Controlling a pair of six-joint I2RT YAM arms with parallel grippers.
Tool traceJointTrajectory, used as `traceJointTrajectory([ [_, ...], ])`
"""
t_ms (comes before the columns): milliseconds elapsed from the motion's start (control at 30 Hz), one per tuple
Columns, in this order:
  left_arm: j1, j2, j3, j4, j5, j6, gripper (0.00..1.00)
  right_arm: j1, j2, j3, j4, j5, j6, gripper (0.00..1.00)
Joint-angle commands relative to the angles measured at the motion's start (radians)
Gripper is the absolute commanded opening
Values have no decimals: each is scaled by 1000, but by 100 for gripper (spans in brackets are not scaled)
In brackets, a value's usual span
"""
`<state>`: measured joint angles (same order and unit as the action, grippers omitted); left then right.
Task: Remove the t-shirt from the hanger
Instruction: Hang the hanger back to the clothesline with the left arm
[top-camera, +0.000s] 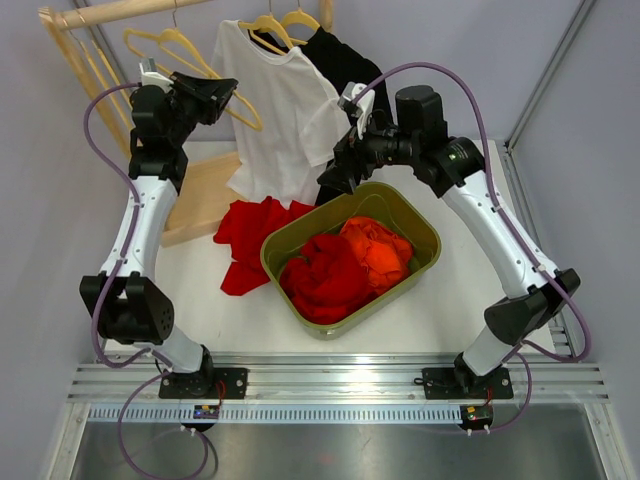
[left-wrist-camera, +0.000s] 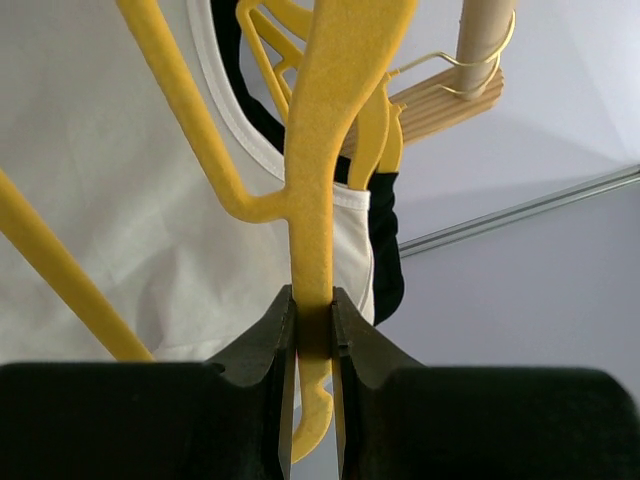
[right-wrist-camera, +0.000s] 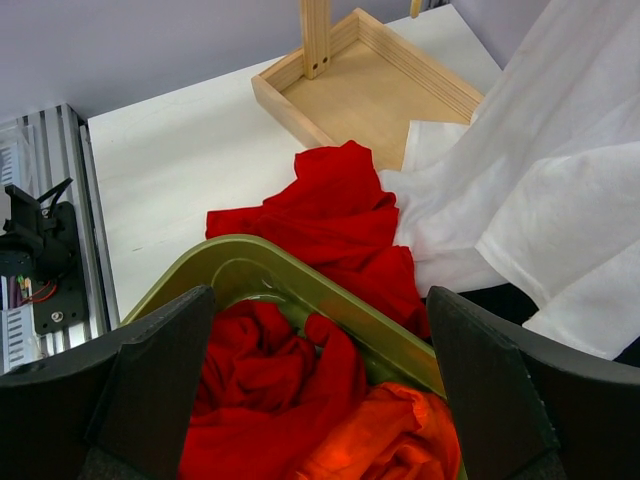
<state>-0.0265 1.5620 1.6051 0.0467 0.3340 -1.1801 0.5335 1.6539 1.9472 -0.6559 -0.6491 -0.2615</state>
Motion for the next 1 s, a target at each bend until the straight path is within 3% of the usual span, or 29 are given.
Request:
traceJointTrajectory([
  [0, 23, 15, 75, 84, 69, -52, 5, -13, -58, -11, 29, -23, 2, 94],
  [733, 154, -32, -100, 283, 145, -243, 7, -27, -92, -83, 53, -32, 19, 95],
  [833, 155, -46, -120, 294, 148, -243, 13, -27, -94, -93, 56, -30, 21, 95],
  [967, 157, -82, -149, 295, 160, -240, 36, -32, -98, -99, 59, -27, 21, 95],
])
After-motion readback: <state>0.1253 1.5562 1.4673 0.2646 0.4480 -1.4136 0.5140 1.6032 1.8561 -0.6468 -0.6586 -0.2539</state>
